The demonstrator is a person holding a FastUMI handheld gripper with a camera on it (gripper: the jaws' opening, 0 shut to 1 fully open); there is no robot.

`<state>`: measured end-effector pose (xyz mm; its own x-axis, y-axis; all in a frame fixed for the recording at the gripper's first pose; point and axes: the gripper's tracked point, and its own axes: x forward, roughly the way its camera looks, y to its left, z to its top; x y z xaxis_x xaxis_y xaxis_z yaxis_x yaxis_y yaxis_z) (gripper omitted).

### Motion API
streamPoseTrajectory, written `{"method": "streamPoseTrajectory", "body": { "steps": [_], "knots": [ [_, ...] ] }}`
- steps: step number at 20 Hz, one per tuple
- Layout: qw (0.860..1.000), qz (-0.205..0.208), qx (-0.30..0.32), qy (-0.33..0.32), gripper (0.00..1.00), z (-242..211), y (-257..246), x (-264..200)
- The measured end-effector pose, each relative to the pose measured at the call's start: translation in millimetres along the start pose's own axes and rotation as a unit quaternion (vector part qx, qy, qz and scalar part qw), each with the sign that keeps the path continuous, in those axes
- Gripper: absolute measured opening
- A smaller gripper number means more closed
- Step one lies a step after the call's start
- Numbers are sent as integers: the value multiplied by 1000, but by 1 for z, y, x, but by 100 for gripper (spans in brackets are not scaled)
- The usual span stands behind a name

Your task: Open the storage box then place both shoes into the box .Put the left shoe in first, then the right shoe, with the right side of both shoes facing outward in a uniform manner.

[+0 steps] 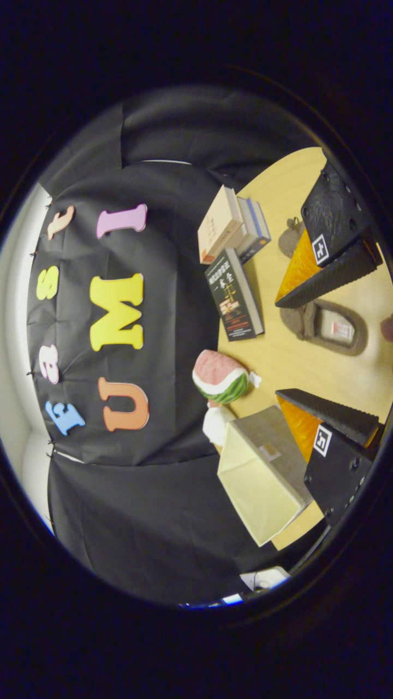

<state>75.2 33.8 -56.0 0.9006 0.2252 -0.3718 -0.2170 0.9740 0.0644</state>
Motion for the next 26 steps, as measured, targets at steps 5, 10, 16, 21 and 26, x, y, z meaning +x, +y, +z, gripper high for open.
{"method": "streamPoseTrajectory", "body": {
  "steps": [5,10,16,21,26],
  "knots": [
    [994,-22,9,108,90,-70,-32,47],
    [984,-32,59,162,91,-96,-43,57],
    [968,-33,103,228,47,-121,-46,66],
    [950,-25,135,281,28,-112,-52,69],
    [930,8,206,305,1,-111,-50,65]
  ]
}}
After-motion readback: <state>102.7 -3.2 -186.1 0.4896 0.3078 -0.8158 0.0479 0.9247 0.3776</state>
